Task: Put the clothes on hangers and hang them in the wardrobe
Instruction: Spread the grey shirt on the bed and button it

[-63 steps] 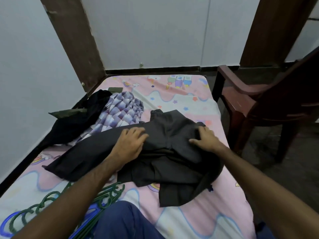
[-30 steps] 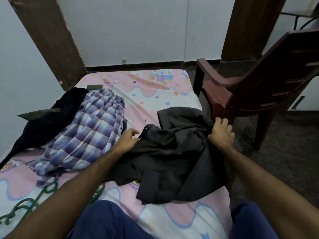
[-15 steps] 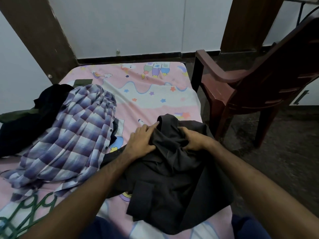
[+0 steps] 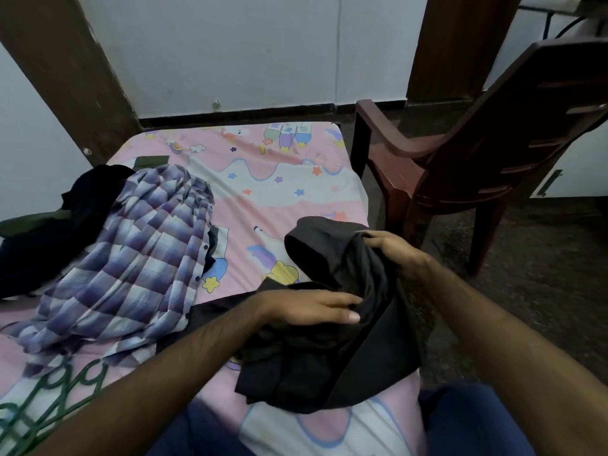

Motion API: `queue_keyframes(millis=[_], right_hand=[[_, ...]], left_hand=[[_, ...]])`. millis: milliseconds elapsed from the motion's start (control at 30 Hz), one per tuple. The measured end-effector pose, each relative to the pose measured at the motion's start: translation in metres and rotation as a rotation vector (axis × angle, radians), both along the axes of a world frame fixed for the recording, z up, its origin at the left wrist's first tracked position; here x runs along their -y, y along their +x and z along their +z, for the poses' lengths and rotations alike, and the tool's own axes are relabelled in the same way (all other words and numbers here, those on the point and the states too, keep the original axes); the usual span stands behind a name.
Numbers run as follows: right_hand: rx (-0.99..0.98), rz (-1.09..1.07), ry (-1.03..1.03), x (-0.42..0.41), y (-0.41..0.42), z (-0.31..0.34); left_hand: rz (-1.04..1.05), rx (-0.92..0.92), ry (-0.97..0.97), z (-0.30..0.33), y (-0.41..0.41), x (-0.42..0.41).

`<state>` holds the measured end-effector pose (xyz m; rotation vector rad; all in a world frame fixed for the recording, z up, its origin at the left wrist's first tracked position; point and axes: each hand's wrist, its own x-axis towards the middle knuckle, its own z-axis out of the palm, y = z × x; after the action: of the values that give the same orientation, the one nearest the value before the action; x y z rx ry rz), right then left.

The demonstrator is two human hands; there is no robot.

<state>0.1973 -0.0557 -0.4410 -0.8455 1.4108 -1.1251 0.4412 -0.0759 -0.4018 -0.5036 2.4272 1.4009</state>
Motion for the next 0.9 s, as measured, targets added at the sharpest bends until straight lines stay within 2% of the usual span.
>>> queue_keyframes(millis=[33,67,100,167,233,267,300,400,433,467,500,567,633,700,800,867,900], right_hand=[[0.083,-0.048,-0.033,-0.009,-0.002,0.004],[0.166,-0.089,-0.075,-0.017,-0.005,0.010],[0.229,-0.110,-0.116,-0.027,-0.008,0.017],[0.266,-0.079,-0.151,-0.044,-0.013,0.033],[0.117,-0.025,-0.093,-0.058,-0.017,0.046],[-0.059,0.014,-0.050,-0.063,-0.018,0.051],[-0.322,0.072,0.002,-0.066,-0.019,0.056],[-1.202,0.248,0.198,-0.071,-0.016,0.064],[-1.397,0.246,0.221,-0.073,-0.012,0.065],[-1.512,0.232,0.185,-0.075,-0.007,0.063],[-1.539,0.226,0.119,-0.076,-0.002,0.061],[-1.339,0.194,0.037,-0.078,0.010,0.054],[-1.195,0.184,0.093,-0.078,0.025,0.043],[-1.220,0.209,0.193,-0.075,0.040,0.032],[-1.341,0.150,0.257,-0.064,0.053,0.013],[-1.268,0.074,0.262,-0.054,0.046,0.007],[-1.168,0.024,0.233,-0.049,0.040,0.008]], left_hand=[[0.065,-0.027,0.089,0.000,0.001,0.002],[0.159,-0.109,0.097,-0.002,0.004,0.009],[0.295,-0.217,0.027,-0.005,0.008,0.018],[0.631,-0.340,-0.258,-0.018,0.021,0.044],[0.836,-0.279,-0.425,-0.030,0.036,0.067],[0.817,-0.210,-0.441,-0.036,0.041,0.074],[0.741,-0.145,-0.477,-0.040,0.043,0.077],[0.543,-0.107,-0.627,-0.044,0.032,0.074],[0.518,-0.148,-0.642,-0.044,0.024,0.073],[0.499,-0.188,-0.626,-0.042,0.014,0.073],[0.473,-0.209,-0.601,-0.040,0.005,0.074],[0.390,-0.163,-0.620,-0.038,-0.014,0.074],[0.307,-0.058,-0.705,-0.039,-0.028,0.068],[0.256,-0.088,-0.684,-0.044,-0.039,0.058],[0.221,-0.131,-0.436,-0.051,-0.042,0.046],[0.242,-0.101,-0.386,-0.055,-0.035,0.044],[0.282,-0.114,-0.451,-0.056,-0.031,0.045]])
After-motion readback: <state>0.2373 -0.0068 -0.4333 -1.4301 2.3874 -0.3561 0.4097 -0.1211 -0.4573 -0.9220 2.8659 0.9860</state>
